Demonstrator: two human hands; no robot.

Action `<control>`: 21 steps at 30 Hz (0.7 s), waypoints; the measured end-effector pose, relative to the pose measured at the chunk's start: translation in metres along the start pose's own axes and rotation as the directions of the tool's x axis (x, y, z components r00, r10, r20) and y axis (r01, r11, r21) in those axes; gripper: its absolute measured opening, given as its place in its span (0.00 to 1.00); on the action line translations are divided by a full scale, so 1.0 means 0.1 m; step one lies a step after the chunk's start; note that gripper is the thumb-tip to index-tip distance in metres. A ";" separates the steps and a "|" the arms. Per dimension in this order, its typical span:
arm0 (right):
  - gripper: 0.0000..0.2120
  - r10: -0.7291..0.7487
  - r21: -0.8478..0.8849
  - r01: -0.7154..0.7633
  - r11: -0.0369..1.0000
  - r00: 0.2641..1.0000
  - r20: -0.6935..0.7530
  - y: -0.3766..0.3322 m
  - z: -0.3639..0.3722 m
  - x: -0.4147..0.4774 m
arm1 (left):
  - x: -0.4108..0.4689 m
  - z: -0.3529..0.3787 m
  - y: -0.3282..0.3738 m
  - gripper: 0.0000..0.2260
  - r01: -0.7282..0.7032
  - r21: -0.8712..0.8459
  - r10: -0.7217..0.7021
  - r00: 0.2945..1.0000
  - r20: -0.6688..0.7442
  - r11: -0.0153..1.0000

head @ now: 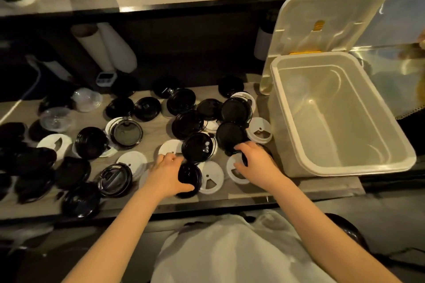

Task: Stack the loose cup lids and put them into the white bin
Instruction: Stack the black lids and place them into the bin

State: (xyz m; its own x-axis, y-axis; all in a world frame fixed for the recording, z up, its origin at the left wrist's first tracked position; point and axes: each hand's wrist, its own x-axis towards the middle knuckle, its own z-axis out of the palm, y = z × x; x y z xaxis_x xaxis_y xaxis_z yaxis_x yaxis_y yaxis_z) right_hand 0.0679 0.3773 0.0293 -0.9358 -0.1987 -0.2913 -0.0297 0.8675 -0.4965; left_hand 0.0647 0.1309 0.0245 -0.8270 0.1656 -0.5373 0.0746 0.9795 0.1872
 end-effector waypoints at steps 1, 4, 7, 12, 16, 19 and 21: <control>0.22 0.007 -0.011 -0.007 1.000 1.000 0.014 0.00 0.07 -0.02 | -0.02 0.05 -0.01 0.40 0.009 0.008 -0.009 1.000 0.008 1.000; 0.20 -0.053 -0.057 0.053 0.997 0.999 0.002 -0.09 0.27 -0.07 | -0.03 0.18 -0.03 0.41 0.011 0.028 -0.011 1.000 -0.017 1.000; 0.23 -0.105 -0.149 0.103 0.983 0.994 -0.008 -0.24 0.45 -0.06 | -0.03 0.24 -0.03 0.41 0.002 0.052 0.001 0.998 -0.058 0.999; 0.32 -0.139 -0.201 0.156 0.967 0.985 0.100 -0.33 0.63 -0.02 | -0.05 0.26 -0.06 0.37 -0.044 -0.001 0.043 0.987 -0.152 0.999; 0.33 -0.101 -0.209 0.126 0.970 0.986 0.130 -0.28 0.73 -0.04 | -0.10 0.21 -0.09 0.37 -0.070 -0.047 0.056 0.967 -0.248 0.996; 0.31 -0.095 -0.169 0.114 0.979 0.989 0.118 -0.28 0.75 -0.05 | -0.13 0.09 -0.05 0.36 -0.112 -0.098 0.077 0.950 -0.304 0.989; 0.27 -0.112 -0.056 0.115 0.992 0.992 0.055 -0.26 0.73 -0.05 | -0.12 -0.03 0.03 0.36 -0.131 -0.179 0.073 0.951 -0.301 0.975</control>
State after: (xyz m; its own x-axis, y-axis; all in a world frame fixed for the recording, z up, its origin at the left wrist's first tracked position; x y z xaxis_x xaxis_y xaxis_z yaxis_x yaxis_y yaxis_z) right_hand 0.0992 0.3230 -0.0157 -0.9059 -0.3192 -0.2783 -0.1568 0.8633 -0.4797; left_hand 0.0738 0.1314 0.0339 -0.9487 0.1940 -0.2495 0.0813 0.9127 0.4004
